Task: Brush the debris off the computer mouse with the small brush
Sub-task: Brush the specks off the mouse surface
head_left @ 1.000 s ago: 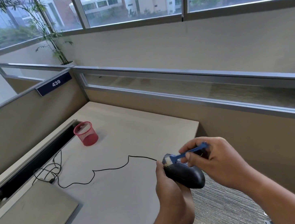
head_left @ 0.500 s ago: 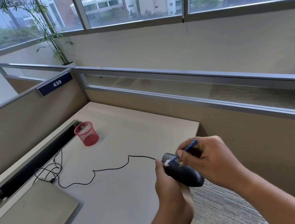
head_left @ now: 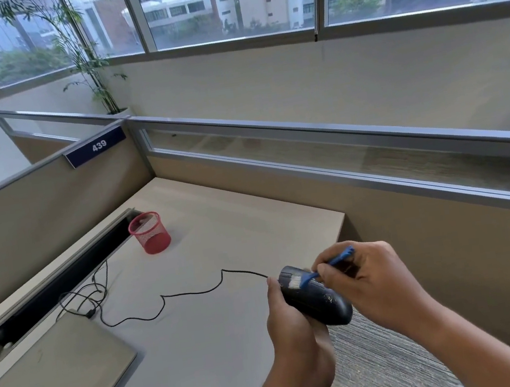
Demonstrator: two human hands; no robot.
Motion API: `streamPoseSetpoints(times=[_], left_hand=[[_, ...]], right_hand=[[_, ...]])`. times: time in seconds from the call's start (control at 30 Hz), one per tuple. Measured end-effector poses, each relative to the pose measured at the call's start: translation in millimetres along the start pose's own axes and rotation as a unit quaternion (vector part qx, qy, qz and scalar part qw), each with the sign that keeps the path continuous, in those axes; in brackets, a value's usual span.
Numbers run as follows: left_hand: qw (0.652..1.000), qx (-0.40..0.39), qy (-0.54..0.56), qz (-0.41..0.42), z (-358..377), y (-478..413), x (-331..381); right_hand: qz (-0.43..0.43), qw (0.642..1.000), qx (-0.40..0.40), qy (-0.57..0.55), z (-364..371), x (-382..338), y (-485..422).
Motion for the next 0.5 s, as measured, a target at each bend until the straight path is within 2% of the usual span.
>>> streamPoseSetpoints(times=[0.13,0.2,0.27,0.37,0.5], left_hand=[[1.000,0.017,0.010,0.018,-4.6,-3.2,1.7],[0.999,0.025,0.025,0.039,-6.0,-4.8,5.8],[0.997,0.031,0.047,0.057,-4.9,-4.8,10.9],[0.995,0.035,0.066,0.063,-1.6,-7.4,16.5],[0.993,0.041,0.069,0.088,-4.1,-11.6,25.0]], right_hand=[[0.013,0.998,0.050,0.023,-26.6,17.2,5.6],[0.019,0.998,0.061,-0.025,-29.8,17.2,0.3],[0.025,0.996,0.030,-0.075,-20.0,12.4,-2.3],[0.046,0.995,-0.012,-0.089,-6.1,17.4,2.6],[0.053,0.997,0.009,-0.050,-21.1,31.9,10.4]])
Point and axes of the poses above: each hand's wrist, its own y-axis away from the middle knuckle, its own z-axis out of the palm, x = y × z, the point moved 8 cm from there along -y, towards the middle knuckle, and after that the axes turned 6 degrees about z, right-handed, at the moved point
